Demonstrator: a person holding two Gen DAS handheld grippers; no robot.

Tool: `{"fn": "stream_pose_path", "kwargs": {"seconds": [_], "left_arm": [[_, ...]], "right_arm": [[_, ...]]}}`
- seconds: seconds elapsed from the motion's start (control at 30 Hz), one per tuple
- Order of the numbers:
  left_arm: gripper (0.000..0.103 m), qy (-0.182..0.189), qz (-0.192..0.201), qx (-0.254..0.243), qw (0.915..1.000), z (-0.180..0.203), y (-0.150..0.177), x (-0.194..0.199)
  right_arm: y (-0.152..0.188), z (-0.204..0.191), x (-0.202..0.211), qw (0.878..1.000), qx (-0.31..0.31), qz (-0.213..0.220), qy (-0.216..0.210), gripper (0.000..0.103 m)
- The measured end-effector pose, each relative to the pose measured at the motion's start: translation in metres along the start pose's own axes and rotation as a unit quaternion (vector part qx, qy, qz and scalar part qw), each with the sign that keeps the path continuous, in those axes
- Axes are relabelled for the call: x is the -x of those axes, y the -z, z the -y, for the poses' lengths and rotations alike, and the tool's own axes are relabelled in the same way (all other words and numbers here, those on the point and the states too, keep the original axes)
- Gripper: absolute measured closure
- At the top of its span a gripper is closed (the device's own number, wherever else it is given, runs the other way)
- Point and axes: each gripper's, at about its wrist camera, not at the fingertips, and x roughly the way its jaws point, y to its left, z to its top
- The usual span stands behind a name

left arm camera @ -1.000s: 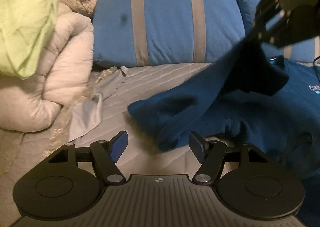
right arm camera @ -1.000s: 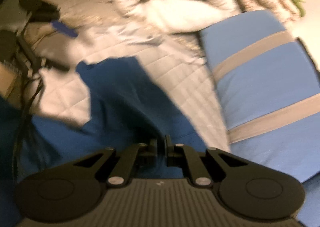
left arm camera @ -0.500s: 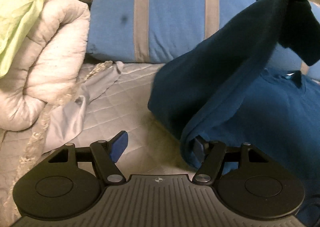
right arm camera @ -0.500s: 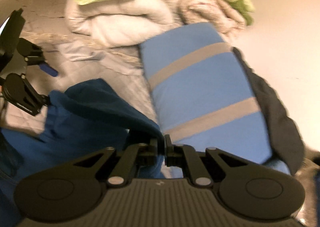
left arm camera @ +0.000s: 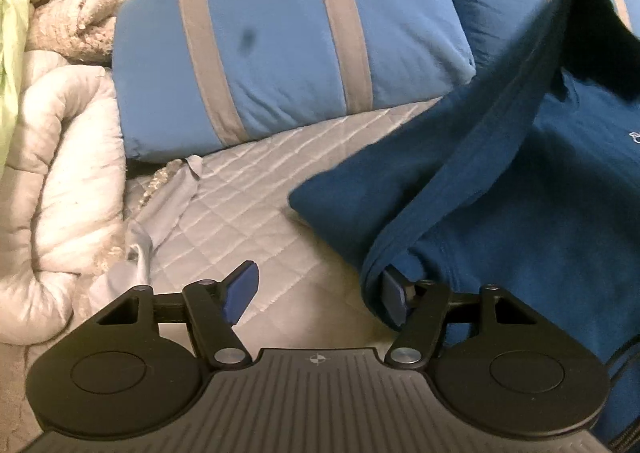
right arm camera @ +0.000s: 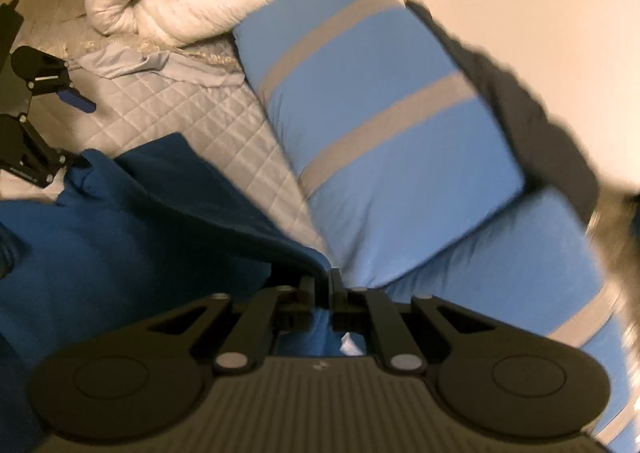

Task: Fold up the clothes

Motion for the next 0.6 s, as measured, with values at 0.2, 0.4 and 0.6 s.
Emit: {"fn": "stream_pose_path", "kwargs": {"seconds": [0.2,0.4,0.6], "left_arm": [[0.038,-0.009,0.031,-0.023,0.9992,0.005,-0.013,0.014],[0.038,-0.040,0.059,-0.106,0.9918,0.022,-0.019,0.019],[0.037,-0.030,0.020,-0.106,0.9937,0.014,-0.001,0.008]], "right_arm": [[0.042,0.001,-0.007,0.999,-0.022,-0.022,0.005,0.097],[0.049,-0.020,0.035,0.992,0.082,-0.011,0.098,0.096],[0.087,-0.101,0.044,0.987,0.148,-0.052,0.023,0.048]]}}
